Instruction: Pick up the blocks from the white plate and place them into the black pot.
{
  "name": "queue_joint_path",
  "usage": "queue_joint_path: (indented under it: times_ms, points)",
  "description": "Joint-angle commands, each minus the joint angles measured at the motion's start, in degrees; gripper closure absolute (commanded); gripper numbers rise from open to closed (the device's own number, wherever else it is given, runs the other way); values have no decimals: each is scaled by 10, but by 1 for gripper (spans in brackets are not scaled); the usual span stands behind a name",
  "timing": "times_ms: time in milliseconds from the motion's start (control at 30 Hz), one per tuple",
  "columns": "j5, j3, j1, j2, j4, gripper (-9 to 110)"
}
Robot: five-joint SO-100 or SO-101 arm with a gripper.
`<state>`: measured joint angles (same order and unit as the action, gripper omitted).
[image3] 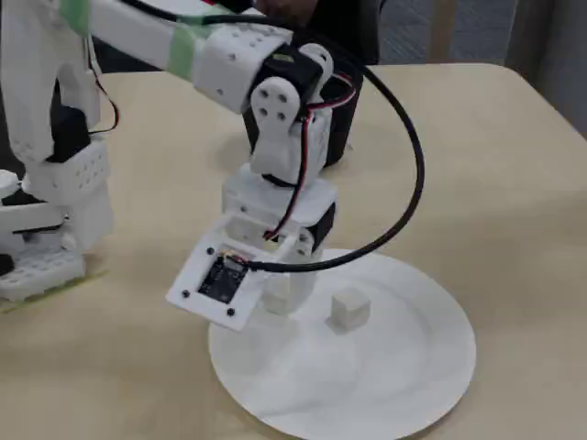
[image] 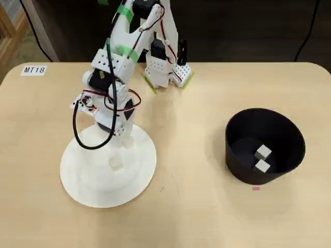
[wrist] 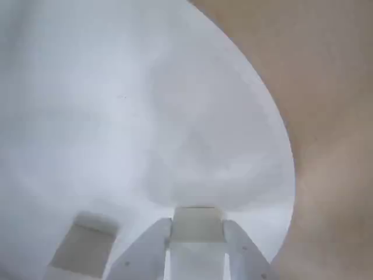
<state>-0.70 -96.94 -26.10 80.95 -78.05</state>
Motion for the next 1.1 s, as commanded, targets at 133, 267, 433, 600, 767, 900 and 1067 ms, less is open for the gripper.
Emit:
queue_joint_path:
  times_ms: [133,267,433,600,767,900,1067]
  points:
    - [4,25,4,35,54,104]
    - [10,18,4,98,112,104]
    - [2,16,0,184,178,104]
    - [-14,16,43,256,207,104]
    - [-11,15,156,315,204,104]
    - [9,14,262,361,195,104]
    - [61,11,389,381,211,104]
